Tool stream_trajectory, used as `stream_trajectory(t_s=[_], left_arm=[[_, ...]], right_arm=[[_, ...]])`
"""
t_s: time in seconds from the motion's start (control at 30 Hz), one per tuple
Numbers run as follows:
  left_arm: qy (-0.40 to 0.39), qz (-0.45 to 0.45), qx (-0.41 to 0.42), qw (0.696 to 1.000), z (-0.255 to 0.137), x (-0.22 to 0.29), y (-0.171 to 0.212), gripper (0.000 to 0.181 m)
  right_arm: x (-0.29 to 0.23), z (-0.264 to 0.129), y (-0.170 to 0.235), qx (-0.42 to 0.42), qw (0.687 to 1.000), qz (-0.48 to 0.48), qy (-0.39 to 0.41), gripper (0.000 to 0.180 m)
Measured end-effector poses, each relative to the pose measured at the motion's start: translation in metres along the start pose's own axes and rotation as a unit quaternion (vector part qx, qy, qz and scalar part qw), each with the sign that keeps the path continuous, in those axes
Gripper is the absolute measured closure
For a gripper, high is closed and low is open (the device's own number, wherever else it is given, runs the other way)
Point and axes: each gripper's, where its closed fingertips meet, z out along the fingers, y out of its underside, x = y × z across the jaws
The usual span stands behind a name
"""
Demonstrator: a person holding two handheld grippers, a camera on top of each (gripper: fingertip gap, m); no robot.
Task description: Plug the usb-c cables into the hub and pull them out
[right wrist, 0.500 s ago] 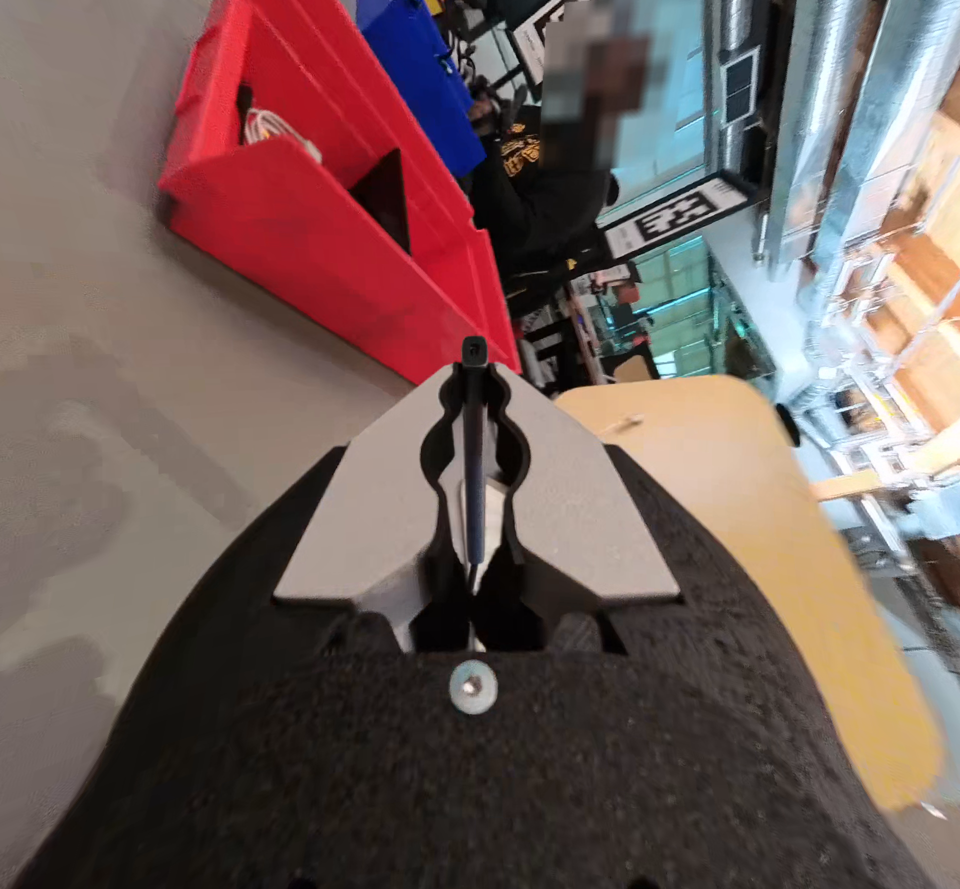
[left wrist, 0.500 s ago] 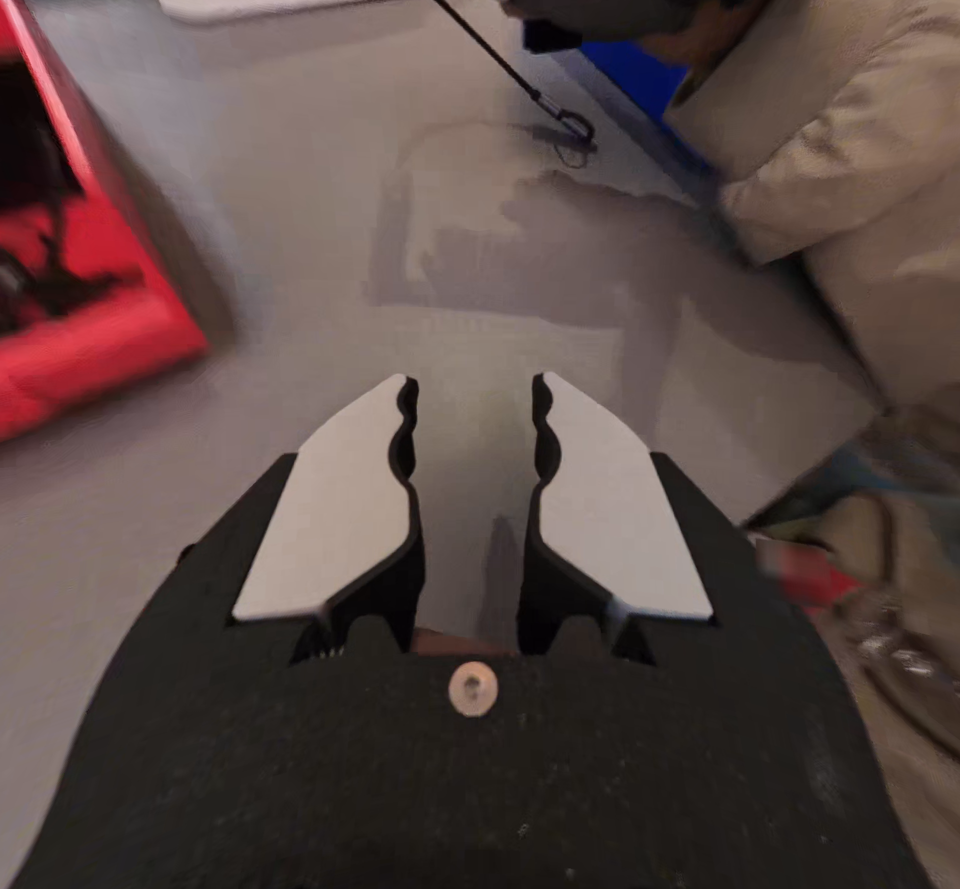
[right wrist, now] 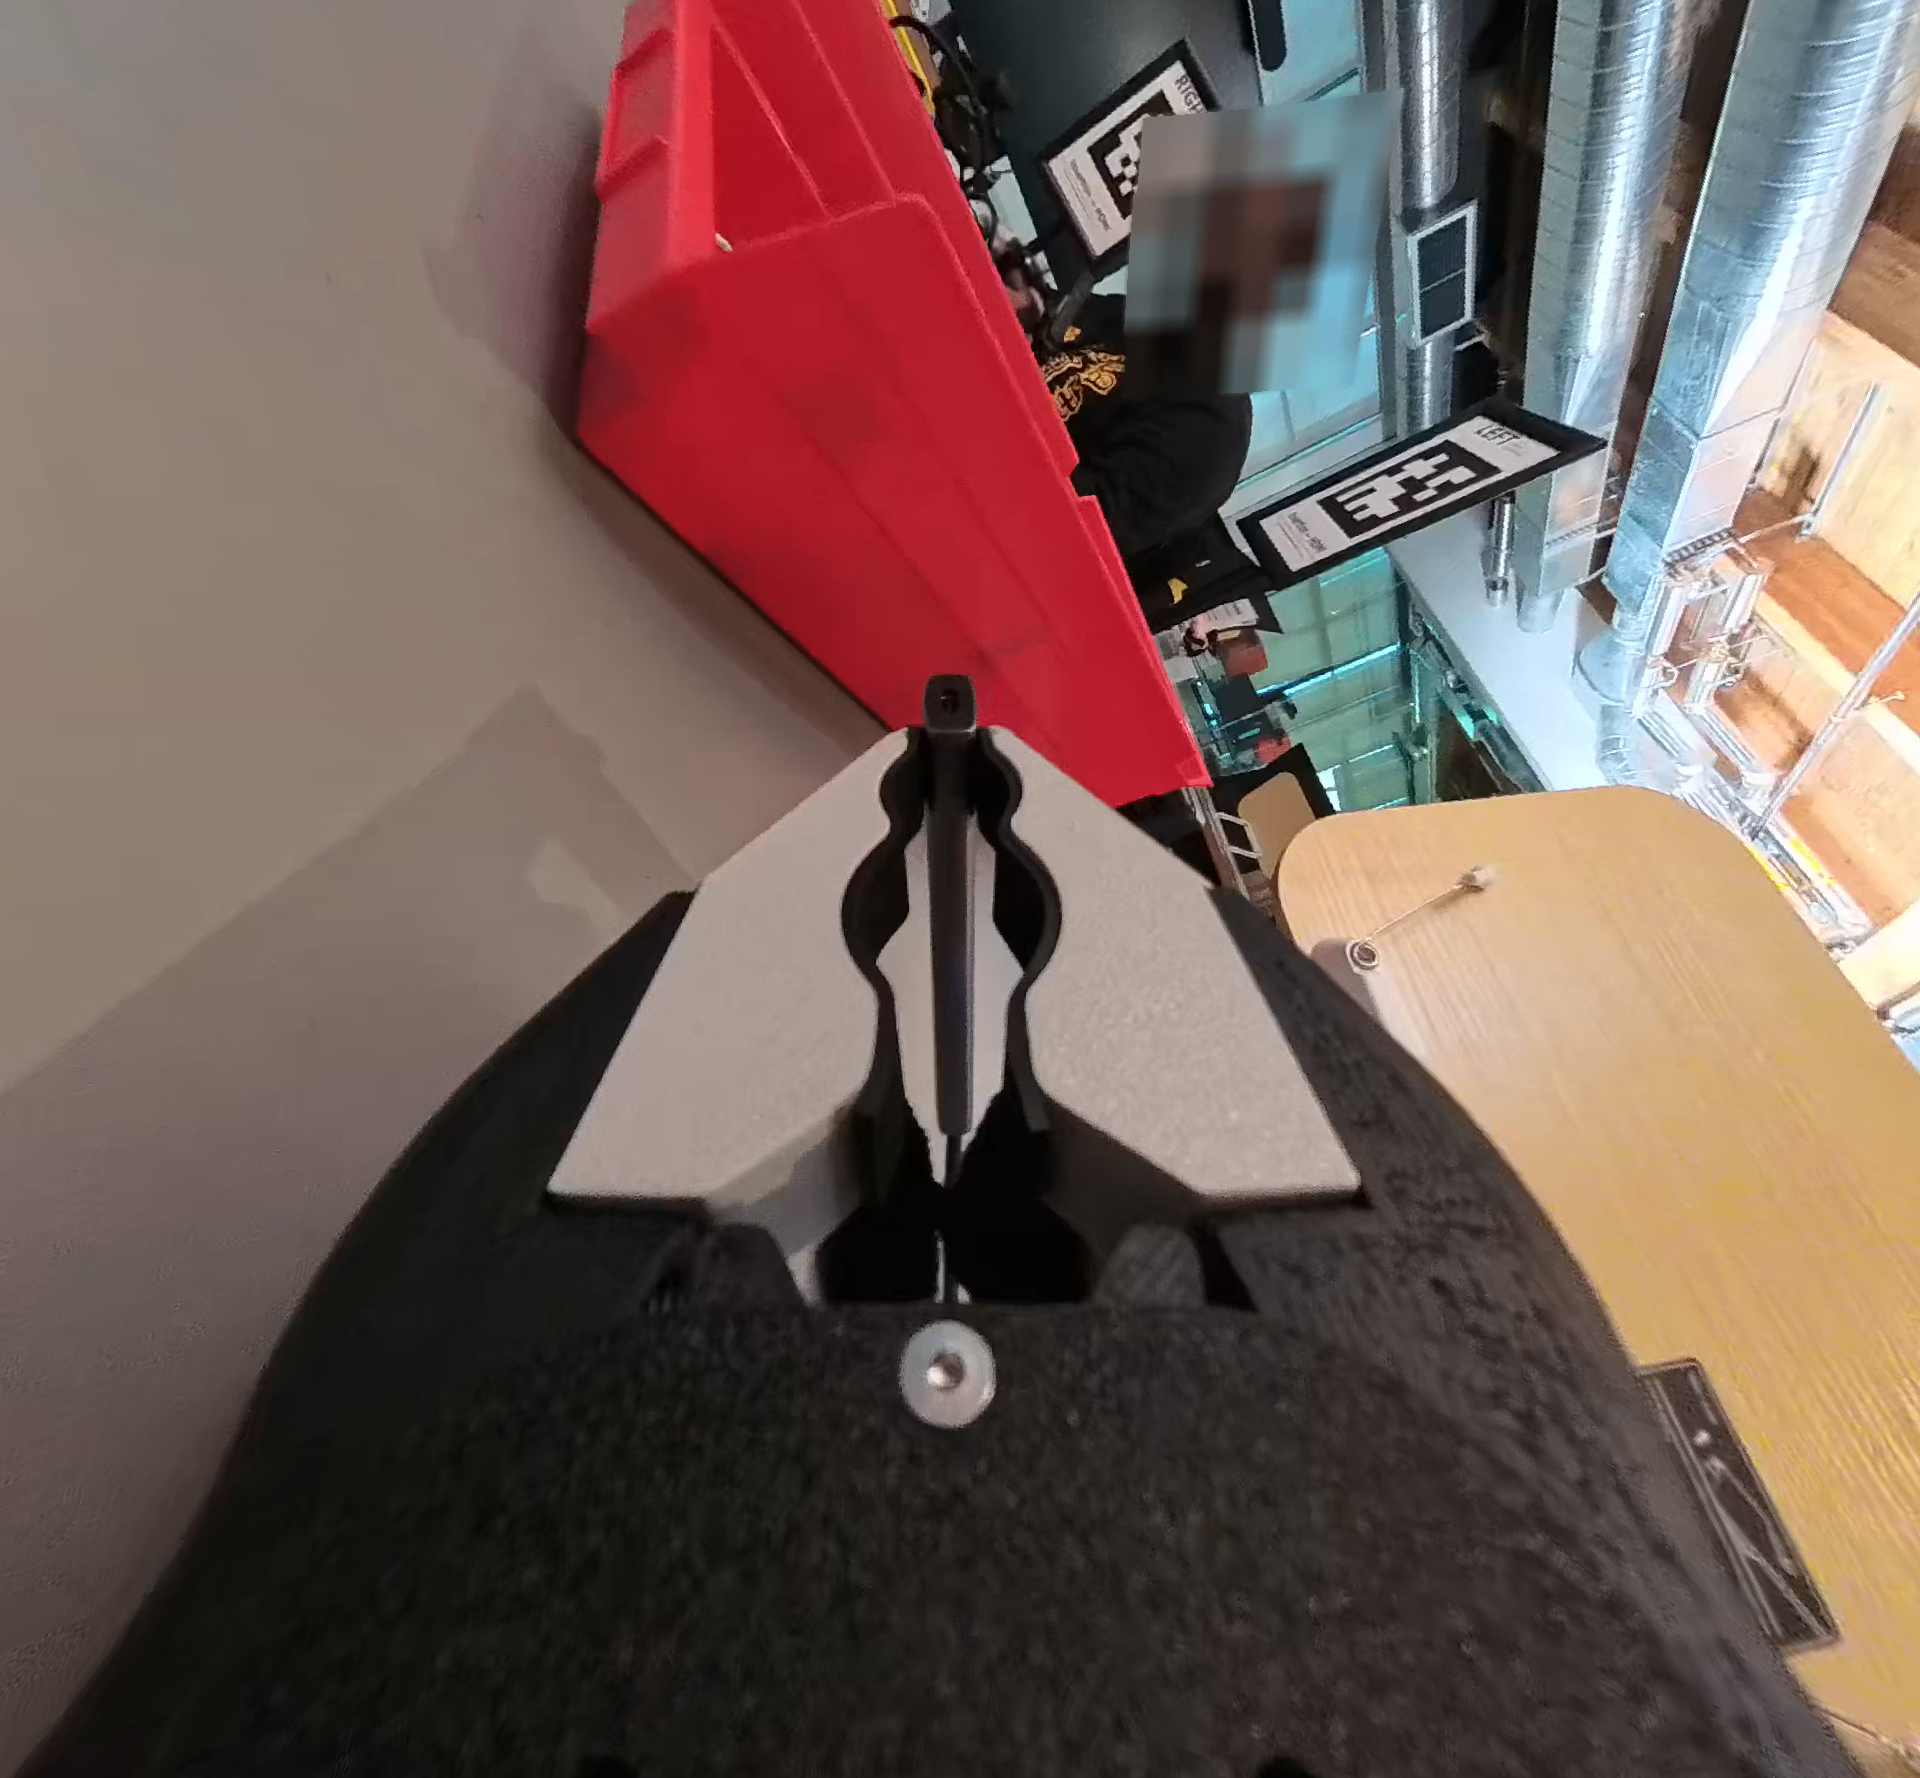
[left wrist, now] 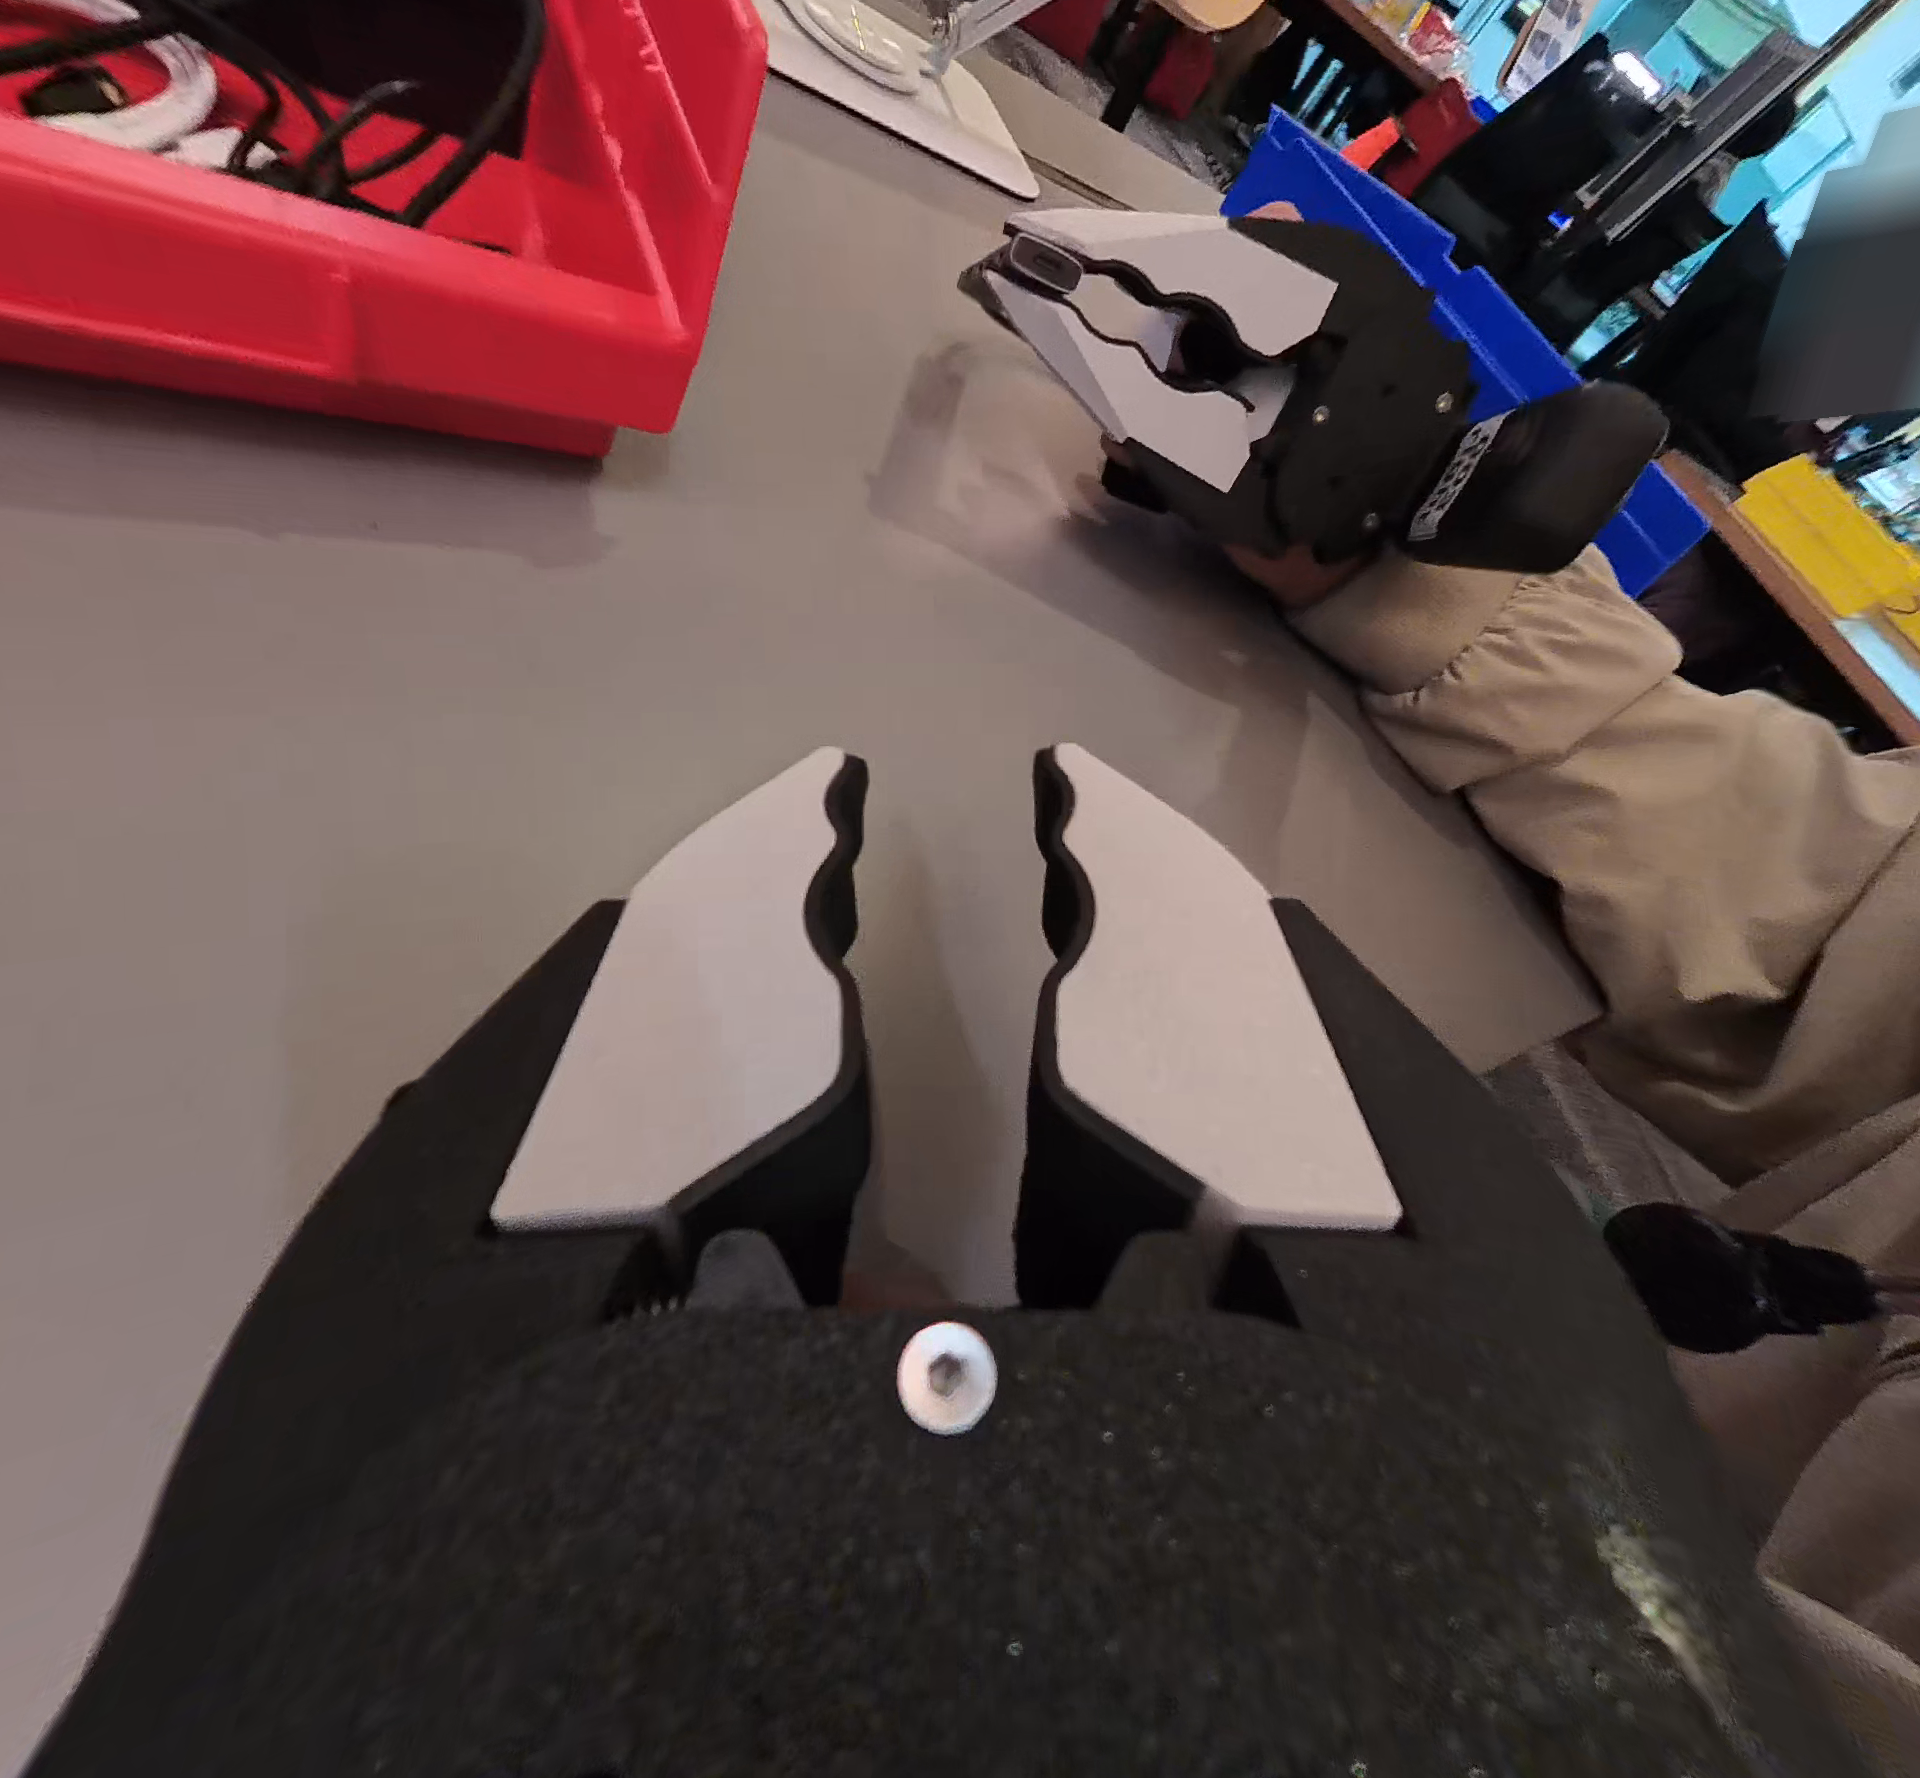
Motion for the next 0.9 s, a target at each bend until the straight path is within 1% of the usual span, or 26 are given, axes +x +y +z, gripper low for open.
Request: stream_trajectory(t_s=[0.03,0.17,0.33,0.5,0.63,0.7,0.77,0.8,0.87,0.9], left_arm=[[-0.006,0.011,0.000,1.000,0.001,-0.001,-0.001,0.149],[-0.029,0.058,-0.002,0.998,0.006,-0.002,-0.002,0.146],[-0.028,0.060,-0.019,0.998,0.014,-0.004,0.004,0.141],[-0.022,0.078,-0.015,0.997,0.008,-0.009,-0.011,0.142],[-0.056,0.080,-0.069,0.993,0.004,-0.032,-0.037,0.140],[-0.081,0.075,-0.097,0.989,0.005,-0.046,-0.061,0.137],[-0.107,0.103,-0.134,0.980,0.010,-0.065,-0.088,0.135],[-0.129,0.131,-0.159,0.970,0.014,-0.079,-0.101,0.135],[-0.180,0.190,-0.216,0.941,0.024,-0.114,-0.123,0.133],[-0.191,0.217,-0.247,0.925,0.032,-0.129,-0.131,0.133]], right_arm=[[0.001,0.000,0.000,-0.001,1.000,-0.001,0.002,0.171],[0.004,-0.001,0.002,0.002,1.000,0.026,0.002,0.171],[0.009,-0.002,0.006,-0.001,0.999,0.052,0.007,0.171],[0.006,-0.001,0.005,-0.003,0.999,0.042,0.003,0.171],[0.004,-0.002,0.005,-0.002,0.999,0.037,0.001,0.171],[0.003,-0.002,0.005,-0.002,0.999,0.036,0.000,0.171],[0.002,-0.002,0.005,-0.003,0.999,0.034,-0.004,0.171],[0.000,-0.002,0.005,-0.004,0.999,0.032,-0.006,0.171],[-0.001,-0.002,0.005,-0.004,1.000,0.028,-0.007,0.171],[-0.001,-0.002,0.005,-0.004,1.000,0.026,-0.007,0.171]])
